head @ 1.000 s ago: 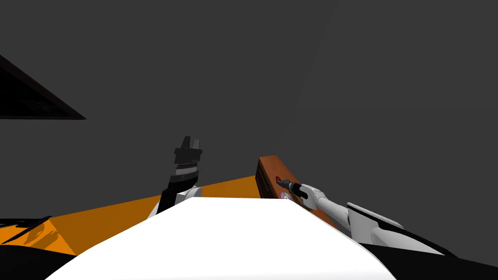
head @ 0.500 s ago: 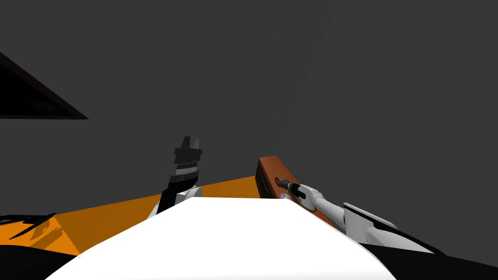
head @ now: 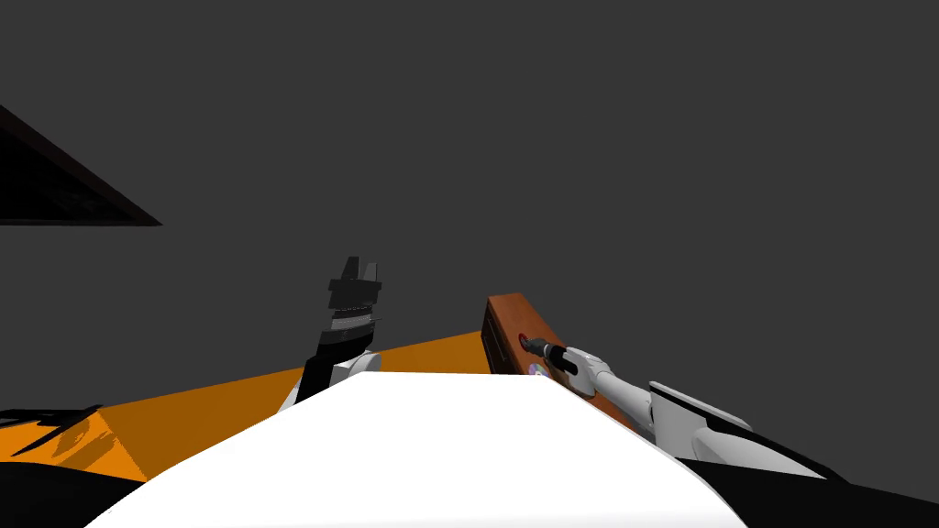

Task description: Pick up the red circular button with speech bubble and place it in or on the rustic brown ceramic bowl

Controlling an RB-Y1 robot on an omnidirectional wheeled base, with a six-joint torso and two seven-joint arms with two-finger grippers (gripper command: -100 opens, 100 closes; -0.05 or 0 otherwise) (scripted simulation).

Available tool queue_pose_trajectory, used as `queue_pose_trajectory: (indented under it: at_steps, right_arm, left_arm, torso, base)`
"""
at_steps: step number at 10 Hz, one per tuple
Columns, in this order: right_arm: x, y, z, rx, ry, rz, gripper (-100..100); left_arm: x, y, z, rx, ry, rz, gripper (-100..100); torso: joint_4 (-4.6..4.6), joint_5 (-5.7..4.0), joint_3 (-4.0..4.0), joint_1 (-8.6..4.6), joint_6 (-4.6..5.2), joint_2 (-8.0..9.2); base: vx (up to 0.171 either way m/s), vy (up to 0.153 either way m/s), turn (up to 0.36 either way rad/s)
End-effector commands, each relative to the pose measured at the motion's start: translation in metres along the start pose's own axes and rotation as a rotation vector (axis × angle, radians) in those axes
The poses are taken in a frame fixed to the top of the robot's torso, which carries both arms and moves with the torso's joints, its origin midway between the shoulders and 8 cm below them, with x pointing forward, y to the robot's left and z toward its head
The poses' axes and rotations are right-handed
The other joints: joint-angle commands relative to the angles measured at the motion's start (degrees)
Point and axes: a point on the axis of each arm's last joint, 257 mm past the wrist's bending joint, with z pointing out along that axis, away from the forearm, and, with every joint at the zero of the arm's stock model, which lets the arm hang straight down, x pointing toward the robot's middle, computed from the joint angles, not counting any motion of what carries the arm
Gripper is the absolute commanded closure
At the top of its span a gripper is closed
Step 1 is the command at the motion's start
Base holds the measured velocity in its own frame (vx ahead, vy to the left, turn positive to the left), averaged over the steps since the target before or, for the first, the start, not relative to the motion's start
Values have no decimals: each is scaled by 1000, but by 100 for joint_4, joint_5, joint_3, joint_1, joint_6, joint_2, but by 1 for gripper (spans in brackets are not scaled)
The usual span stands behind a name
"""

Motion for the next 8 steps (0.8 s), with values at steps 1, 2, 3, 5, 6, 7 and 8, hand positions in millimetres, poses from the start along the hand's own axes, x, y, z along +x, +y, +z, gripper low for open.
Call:
queue_pose_trajectory:
  at_steps: [1,2,3,5,6,7,8]
  right_arm:
    - [-1,-5,-6,-6,6,-1,100]
    - [-1,-4,-3,-2,4,-2,100]
    - [-1,-5,-4,-3,4,-1,0]
    - [-20,-25,-17,6,-23,21,100]
    - [-30,-34,-24,10,-36,32,100]
    - [-39,-43,-31,14,-48,45,100]
    - [-43,-48,-34,16,-54,51,100]
  left_arm:
    - [0,0,0,0,0,0,0]
    - [0,0,0,0,0,0,0]
    - [0,0,0,0,0,0,0]
    - [0,0,0,0,0,0,0]
    - [0,0,0,0,0,0,0]
    - [0,0,0,0,0,0,0]
    - [0,0,0,0,0,0,0]
  torso:
    - [0,0,0,0,0,0]
    - [0,1,2,7,-1,4]
    - [1,-2,1,2,-5,1]
    - [3,2,2,21,-6,2]
    - [5,6,7,37,-7,10]
    - [7,7,13,44,-6,20]
    - [9,7,16,52,-6,25]
  base:
    - [-18,48,-70]
    - [-9,21,-16]
    - [0,0,0]
    - [-32,104,16]
    - [-64,131,25]
    - [-73,150,32]
    - [-49,123,14]
